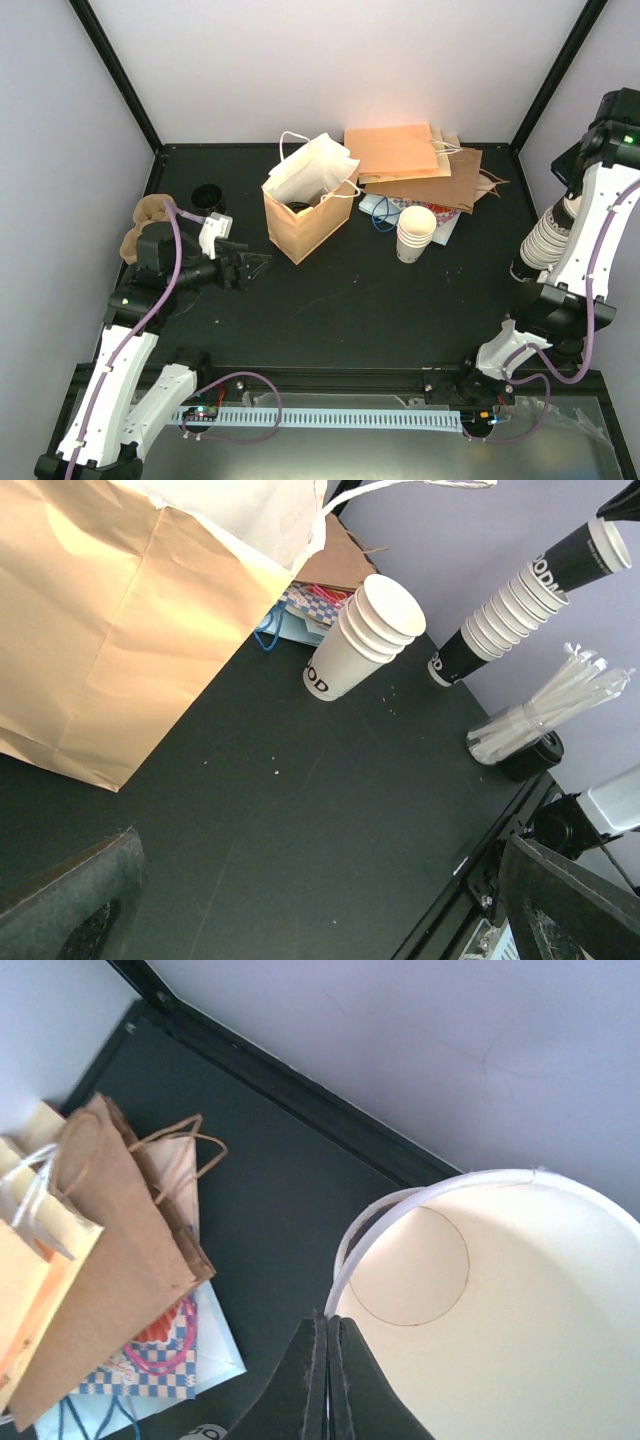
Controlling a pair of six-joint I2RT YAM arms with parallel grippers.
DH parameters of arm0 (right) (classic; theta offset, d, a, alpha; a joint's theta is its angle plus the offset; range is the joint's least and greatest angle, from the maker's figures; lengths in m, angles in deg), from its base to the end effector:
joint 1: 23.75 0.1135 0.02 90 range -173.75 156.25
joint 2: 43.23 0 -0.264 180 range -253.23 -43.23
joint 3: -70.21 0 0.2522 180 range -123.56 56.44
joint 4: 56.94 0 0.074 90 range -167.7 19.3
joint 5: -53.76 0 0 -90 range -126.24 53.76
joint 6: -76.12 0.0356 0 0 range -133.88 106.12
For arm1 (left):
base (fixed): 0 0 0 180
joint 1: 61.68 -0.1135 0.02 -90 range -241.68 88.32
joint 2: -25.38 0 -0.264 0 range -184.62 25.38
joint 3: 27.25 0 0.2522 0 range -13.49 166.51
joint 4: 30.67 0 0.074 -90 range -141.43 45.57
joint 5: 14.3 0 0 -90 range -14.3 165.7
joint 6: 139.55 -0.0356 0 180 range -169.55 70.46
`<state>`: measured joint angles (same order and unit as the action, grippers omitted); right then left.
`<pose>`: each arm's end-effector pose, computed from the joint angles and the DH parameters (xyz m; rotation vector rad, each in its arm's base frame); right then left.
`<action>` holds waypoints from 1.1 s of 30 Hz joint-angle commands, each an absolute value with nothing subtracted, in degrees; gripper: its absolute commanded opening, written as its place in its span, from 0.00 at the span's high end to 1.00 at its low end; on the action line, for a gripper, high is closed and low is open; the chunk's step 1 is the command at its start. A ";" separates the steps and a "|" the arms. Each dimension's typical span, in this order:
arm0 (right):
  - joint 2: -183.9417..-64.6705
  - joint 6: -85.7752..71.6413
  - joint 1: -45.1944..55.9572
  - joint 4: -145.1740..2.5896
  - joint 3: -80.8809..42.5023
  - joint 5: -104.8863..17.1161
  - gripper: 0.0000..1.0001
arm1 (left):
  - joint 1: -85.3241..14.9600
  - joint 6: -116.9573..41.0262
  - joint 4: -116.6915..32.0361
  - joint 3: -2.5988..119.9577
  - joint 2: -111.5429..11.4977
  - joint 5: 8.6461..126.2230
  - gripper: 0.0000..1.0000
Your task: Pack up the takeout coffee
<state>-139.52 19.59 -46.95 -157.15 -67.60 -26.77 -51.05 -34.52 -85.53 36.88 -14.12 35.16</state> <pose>0.2683 -0.1214 0.4499 1.2770 2.2421 -0.1481 0.1263 -0.0472 0.3357 0.3592 2.0834 -1.0086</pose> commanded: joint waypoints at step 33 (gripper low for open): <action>-91.40 16.37 -2.57 -130.55 -8.15 -48.86 0.99 | -50.69 -35.56 -83.84 36.17 -10.74 37.24 0.01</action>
<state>-90.45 13.93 -12.70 -134.03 -11.04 -56.98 -51.05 -34.82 -84.92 36.70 -11.30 36.45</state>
